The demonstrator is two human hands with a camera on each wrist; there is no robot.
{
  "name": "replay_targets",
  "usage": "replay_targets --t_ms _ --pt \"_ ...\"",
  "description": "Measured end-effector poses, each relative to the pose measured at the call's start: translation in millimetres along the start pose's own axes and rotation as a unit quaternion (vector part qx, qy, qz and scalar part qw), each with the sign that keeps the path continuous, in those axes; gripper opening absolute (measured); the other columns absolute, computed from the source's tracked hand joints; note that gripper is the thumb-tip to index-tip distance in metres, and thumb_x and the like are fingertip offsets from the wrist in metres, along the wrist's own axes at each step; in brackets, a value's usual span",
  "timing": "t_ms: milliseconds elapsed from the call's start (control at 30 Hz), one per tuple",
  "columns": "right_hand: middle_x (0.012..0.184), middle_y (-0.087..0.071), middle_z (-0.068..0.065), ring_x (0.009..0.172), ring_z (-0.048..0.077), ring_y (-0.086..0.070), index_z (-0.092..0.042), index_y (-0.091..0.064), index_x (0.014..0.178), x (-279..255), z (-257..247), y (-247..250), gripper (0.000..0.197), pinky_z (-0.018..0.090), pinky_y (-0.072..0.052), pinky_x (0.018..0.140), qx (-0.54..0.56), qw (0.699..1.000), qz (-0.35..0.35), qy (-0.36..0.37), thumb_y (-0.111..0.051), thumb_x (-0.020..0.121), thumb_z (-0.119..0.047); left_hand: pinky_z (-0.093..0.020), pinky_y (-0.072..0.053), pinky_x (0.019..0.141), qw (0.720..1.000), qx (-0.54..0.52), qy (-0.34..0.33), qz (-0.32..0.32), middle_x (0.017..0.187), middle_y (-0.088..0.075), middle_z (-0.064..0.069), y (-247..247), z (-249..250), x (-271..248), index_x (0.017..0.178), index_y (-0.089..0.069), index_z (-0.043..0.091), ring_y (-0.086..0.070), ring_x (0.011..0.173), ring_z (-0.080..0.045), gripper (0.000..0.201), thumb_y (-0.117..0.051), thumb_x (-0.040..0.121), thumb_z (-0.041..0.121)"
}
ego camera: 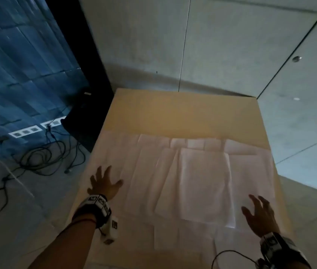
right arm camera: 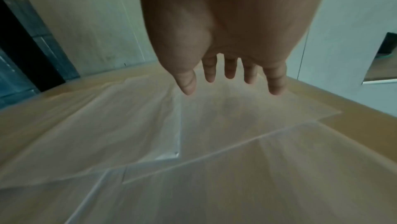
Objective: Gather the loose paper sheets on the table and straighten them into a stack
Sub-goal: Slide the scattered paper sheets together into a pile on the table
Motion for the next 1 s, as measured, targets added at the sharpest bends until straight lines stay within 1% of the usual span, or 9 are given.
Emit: replay_targets --t_ms 67,167,367,500,600,667,767,833,1000 --pt "0.16 -0.01 0.005 0.145 0.032 -0.016 -0.027 -0.021 0.149 3.5 -0.7 -7.0 0.071 0.056 -0.026 0.113 -0.035 0.999 -0.018 -0.019 -0.054 0.09 -0.048 -0.059 -0.011 0.114 0.999 -0.008 0.028 -0.041 0.159 0.014 0.005 -8.9 3.2 4.4 0.147 0.004 0.042 0.005 0.145 -0.035 0.094 -0.048 0.076 0.075" --pt "0.162 0.002 0.002 0.148 0.029 0.0 -0.027 -0.01 0.152 5.7 -2.4 -21.6 0.081 0.057 -0.019 0.115 -0.057 0.997 -0.041 -0.028 -0.047 0.088 -0.06 -0.063 -0.008 0.112 0.996 0.025 0.035 -0.081 0.158 0.021 0.005 -28.6 15.3 -0.6 0.146 0.009 0.043 0.014 0.144 -0.036 0.095 -0.039 0.075 0.082" --pt "0.161 0.017 0.002 0.148 0.031 0.012 -0.026 0.005 0.152 -7.0 -14.3 -38.8 0.082 0.058 -0.01 0.118 -0.083 0.994 -0.072 -0.004 -0.038 0.091 -0.061 -0.066 -0.007 0.11 0.994 0.048 0.025 -0.096 0.155 0.028 0.005 -67.3 55.6 -25.0 0.147 0.014 0.04 0.018 0.143 -0.037 0.093 -0.034 0.078 0.08" --pt "0.162 0.012 0.001 0.148 0.03 0.008 -0.027 -0.001 0.152 -9.2 -19.3 -34.1 0.078 0.057 -0.013 0.118 -0.051 0.996 -0.071 0.006 -0.041 0.092 -0.057 -0.062 -0.012 0.112 0.995 0.038 0.026 -0.086 0.158 0.021 0.004 -79.3 74.4 -38.5 0.148 0.009 0.039 0.012 0.144 -0.038 0.09 -0.043 0.082 0.072" --pt "0.162 0.012 0.001 0.149 0.028 0.008 -0.025 -0.001 0.153 0.2 -11.0 -20.2 0.08 0.056 -0.012 0.118 -0.028 0.999 -0.043 -0.003 -0.043 0.092 -0.056 -0.056 -0.017 0.113 0.999 0.012 0.031 -0.033 0.16 0.007 0.004 -64.5 72.0 -35.2 0.149 0.0 0.038 0.001 0.144 -0.035 0.087 -0.048 0.083 0.067" --pt "0.161 0.014 0.0 0.148 0.028 0.01 -0.025 0.002 0.152 8.6 -2.7 -16.6 0.084 0.057 -0.008 0.118 -0.031 0.998 -0.046 -0.015 -0.043 0.09 -0.059 -0.057 -0.015 0.113 0.999 0.015 0.036 -0.009 0.16 0.01 0.005 -54.2 64.5 -27.9 0.149 -0.001 0.038 0.002 0.145 -0.033 0.088 -0.049 0.082 0.068" --pt "0.161 0.017 0.0 0.148 0.027 0.012 -0.025 0.006 0.152 14.7 0.8 -20.3 0.089 0.057 -0.006 0.118 -0.047 0.997 -0.065 -0.015 -0.042 0.088 -0.064 -0.059 -0.011 0.113 0.998 0.006 0.035 -0.048 0.159 0.016 0.006 -57.2 62.3 -18.0 0.149 0.004 0.038 0.008 0.145 -0.034 0.09 -0.045 0.081 0.071" --pt "0.16 0.02 0.001 0.148 0.027 0.014 -0.024 0.009 0.151 13.3 -3.4 -24.5 0.091 0.056 -0.005 0.119 -0.058 0.996 -0.072 -0.005 -0.04 0.087 -0.067 -0.06 -0.01 0.113 0.997 0.033 0.028 -0.071 0.158 0.019 0.008 -68.2 70.0 -18.7 0.148 0.006 0.039 0.011 0.145 -0.035 0.086 -0.039 0.083 0.073" --pt "0.159 0.021 0.003 0.148 0.028 0.013 -0.024 0.012 0.151 0.2 -25.3 -37.7 0.088 0.054 -0.006 0.119 -0.074 0.994 -0.077 0.019 -0.034 0.089 -0.066 -0.06 -0.01 0.113 0.997 0.052 0.021 -0.059 0.158 0.018 0.009 -97.0 101.2 -37.8 0.148 0.01 0.038 0.01 0.145 -0.036 0.081 -0.034 0.087 0.067"
Point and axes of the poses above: each hand's wrist, its own x-axis towards the middle knuckle, its own y-axis out of the back of the hand, z = x × y, the point moved 5 cm from there along x, towards the middle knuckle
